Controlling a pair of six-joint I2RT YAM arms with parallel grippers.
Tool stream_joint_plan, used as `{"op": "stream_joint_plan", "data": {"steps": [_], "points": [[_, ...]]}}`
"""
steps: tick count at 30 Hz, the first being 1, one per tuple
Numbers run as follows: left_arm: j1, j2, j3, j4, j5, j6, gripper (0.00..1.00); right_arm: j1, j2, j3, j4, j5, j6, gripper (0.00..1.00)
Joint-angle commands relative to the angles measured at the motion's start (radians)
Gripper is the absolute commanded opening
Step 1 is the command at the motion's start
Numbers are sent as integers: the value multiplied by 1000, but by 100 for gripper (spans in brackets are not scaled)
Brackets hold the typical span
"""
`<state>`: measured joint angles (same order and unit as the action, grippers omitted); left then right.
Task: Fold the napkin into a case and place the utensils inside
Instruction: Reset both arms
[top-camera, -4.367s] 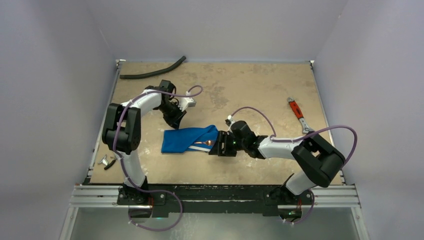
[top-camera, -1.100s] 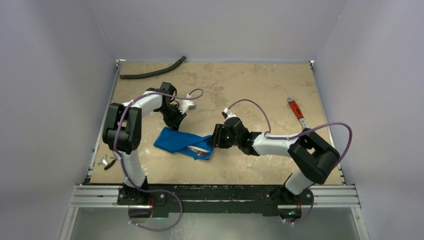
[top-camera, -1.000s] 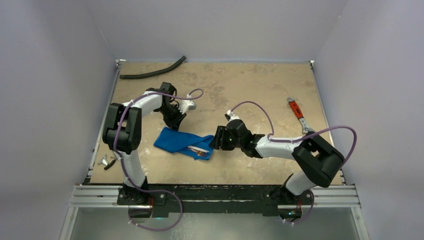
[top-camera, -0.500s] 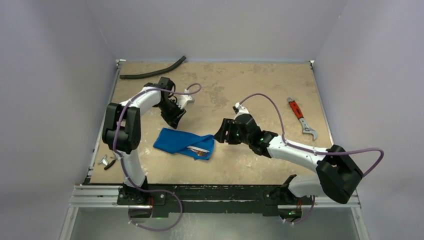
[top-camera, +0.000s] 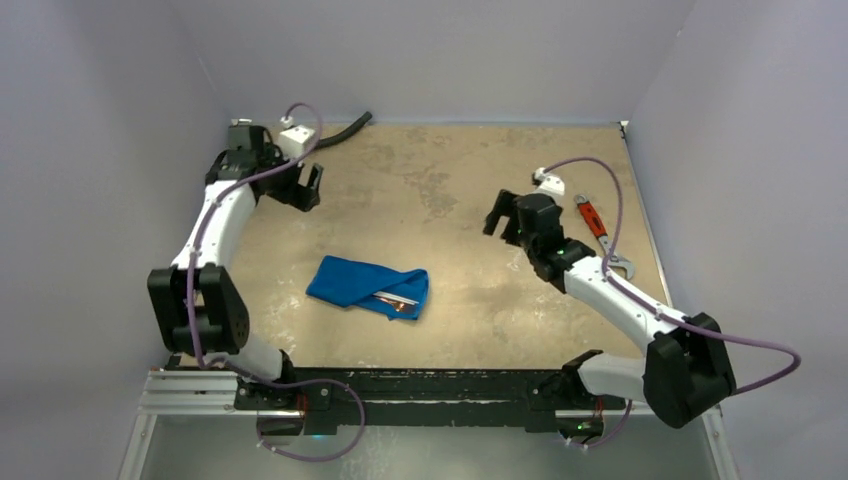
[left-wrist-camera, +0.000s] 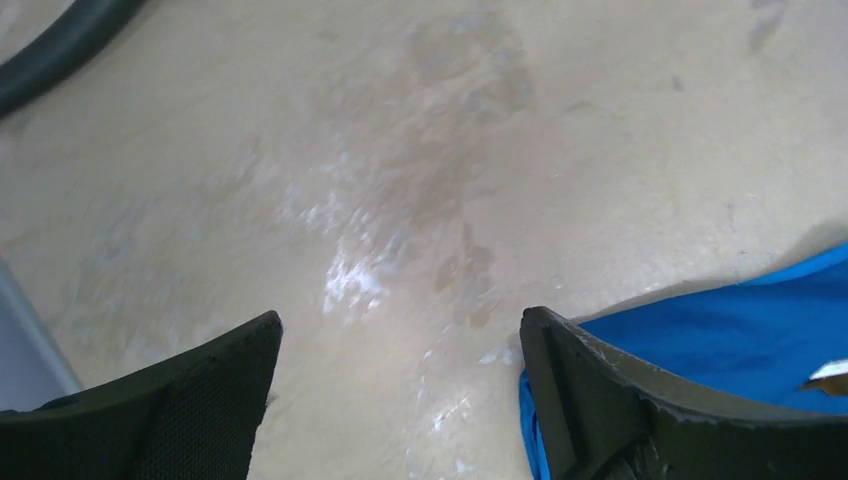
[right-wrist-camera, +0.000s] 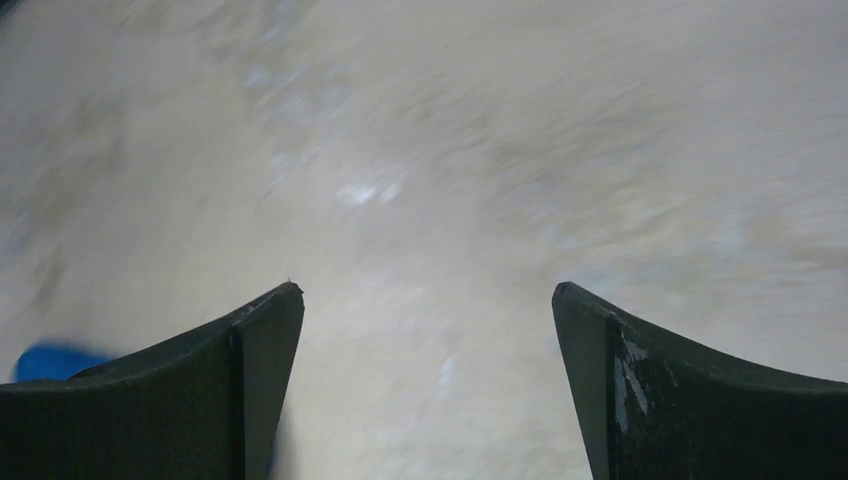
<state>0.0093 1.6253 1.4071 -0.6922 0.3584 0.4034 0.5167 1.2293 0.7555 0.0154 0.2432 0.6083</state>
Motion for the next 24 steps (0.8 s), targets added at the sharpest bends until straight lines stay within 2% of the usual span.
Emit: {"op": "stream_joint_plan", "data": {"steps": [1,4,6,9,11,15,19,23,24], "points": [[66,-136,-244,241,41,-98,89,-77,-19,-44,141,404,-160,99],[110,-213,-453,436,56,-131,92,-98,34,-171,410,562,-337,99],[142,-286,-620,641,78,-185,93,-145,91,-196,464,566,-346,99],[145,-365,-854,1014,-18,-308,98,-194,105,-249,566,564,-333,99],[144,-378,-962,1187,-77,-356,98,-222,72,-323,707,531,-371,99],[144,-341,-1049,1332,-48,-365,99,-269,34,-437,951,499,-438,99],[144,-274,-1124,1606,-24,-437,99,-298,53,-483,1109,473,-491,99],[143,-108,-1121,1819,30,-519,98,-333,89,-499,1249,424,-520,99],[143,-90,-1097,1795,29,-510,99,-347,100,-497,1267,403,-527,99]]}}
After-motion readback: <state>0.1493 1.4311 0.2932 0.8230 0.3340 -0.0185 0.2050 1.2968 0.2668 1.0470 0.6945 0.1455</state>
